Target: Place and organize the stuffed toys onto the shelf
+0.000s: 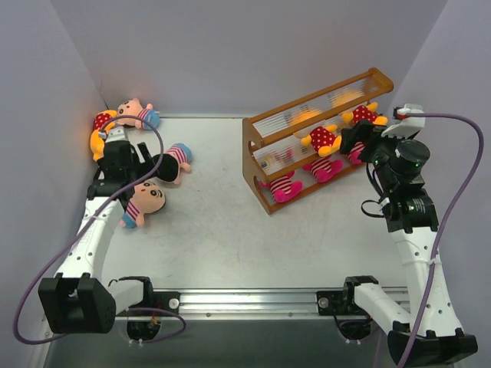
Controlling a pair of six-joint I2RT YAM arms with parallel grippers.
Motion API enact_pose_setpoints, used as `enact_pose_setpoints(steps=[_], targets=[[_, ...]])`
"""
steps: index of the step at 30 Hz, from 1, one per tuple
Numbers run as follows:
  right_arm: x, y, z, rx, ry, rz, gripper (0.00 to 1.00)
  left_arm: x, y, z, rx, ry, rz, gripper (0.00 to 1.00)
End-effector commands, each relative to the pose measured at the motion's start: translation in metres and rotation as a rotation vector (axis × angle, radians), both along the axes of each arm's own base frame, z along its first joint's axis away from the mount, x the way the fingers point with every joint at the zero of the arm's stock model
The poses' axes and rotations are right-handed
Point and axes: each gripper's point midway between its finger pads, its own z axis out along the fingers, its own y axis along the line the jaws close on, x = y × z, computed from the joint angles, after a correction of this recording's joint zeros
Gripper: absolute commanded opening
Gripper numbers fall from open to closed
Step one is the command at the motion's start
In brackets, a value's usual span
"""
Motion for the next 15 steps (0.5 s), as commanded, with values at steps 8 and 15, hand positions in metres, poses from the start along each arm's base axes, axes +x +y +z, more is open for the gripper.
enact_pose_setpoints(steps=[8, 15], targets=[[-0.008, 0.043, -0.018, -0.029, -0.028, 0.141, 1.0, 0.074, 0.102, 0.025, -0.039, -0.158, 0.295, 0.94], [-0.01, 0.067, -0.031, -0.042, -0.035, 0.246, 1.0, 0.128, 0.151, -0.002, 0.32, -0.058, 0.214, 0.94]])
